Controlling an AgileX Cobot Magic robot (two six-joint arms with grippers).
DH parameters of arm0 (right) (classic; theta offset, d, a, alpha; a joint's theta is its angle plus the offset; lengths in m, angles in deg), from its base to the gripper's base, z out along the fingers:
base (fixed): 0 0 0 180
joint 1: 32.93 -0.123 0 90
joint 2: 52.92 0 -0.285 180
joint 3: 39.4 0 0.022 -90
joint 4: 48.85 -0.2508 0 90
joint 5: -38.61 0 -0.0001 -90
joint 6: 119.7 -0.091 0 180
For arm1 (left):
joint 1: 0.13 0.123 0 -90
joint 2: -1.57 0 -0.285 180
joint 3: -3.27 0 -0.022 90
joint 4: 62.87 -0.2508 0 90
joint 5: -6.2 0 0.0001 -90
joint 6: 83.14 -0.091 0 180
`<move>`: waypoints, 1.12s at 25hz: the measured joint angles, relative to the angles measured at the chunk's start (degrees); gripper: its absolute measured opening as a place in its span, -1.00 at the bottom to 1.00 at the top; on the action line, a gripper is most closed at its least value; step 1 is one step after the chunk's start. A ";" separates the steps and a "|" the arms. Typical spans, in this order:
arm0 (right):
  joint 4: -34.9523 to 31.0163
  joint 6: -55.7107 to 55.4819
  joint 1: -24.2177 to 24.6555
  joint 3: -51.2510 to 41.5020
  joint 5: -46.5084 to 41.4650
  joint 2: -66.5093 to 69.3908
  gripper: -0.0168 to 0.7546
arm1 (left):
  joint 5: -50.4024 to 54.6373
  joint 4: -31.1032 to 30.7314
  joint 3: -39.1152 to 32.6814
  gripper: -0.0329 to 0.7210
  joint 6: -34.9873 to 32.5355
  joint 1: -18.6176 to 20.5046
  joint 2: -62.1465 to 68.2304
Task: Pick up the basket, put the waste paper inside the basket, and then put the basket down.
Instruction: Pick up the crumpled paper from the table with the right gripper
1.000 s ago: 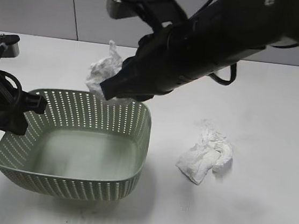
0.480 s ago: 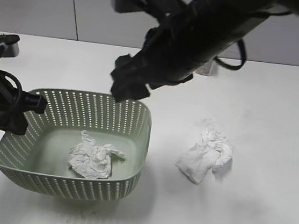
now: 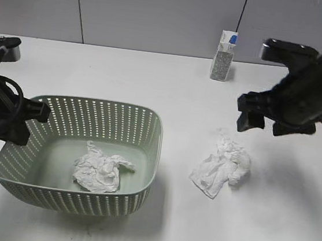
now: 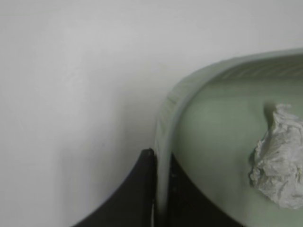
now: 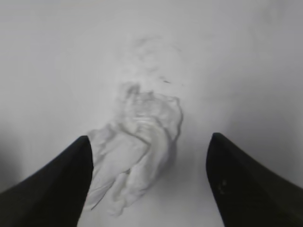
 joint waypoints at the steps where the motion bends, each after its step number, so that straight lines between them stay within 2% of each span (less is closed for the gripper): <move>1: 0.11 -1.79 1.21 -2.14 2.27 0.00 0.58 | 0.00 0.00 0.00 -0.91 0.00 0.00 0.00; 6: 0.12 -6.52 2.90 -10.76 12.72 1.53 0.50 | 0.00 0.00 0.00 -0.91 0.00 0.00 0.00; 17: -0.04 -6.95 2.90 -11.74 18.21 9.55 0.13 | -0.11 0.00 0.00 -0.91 0.00 0.00 0.00; 19: -0.04 -6.31 2.90 -11.74 18.82 9.93 -0.01 | -0.11 0.00 0.00 -0.91 0.00 0.00 0.00; 21: -0.04 -5.44 2.90 -11.67 19.34 10.24 -0.27 | -0.11 0.00 0.00 -0.91 0.00 0.00 0.00; 23: -0.04 -5.11 2.90 -11.67 19.34 10.29 -0.67 | -0.11 0.00 0.00 -0.91 0.00 0.00 0.00; 24: -0.04 -5.06 2.90 -11.67 19.34 10.35 -0.79 | -0.11 0.00 0.00 -0.91 0.00 0.00 0.00; 25: -0.04 -4.99 2.90 -11.67 19.34 10.35 -0.89 | -0.11 0.00 0.00 -0.91 0.00 0.00 0.00; 28: -0.04 -4.99 2.90 -11.67 18.80 10.14 -0.90 | -0.11 0.00 0.00 -0.91 0.00 0.00 0.00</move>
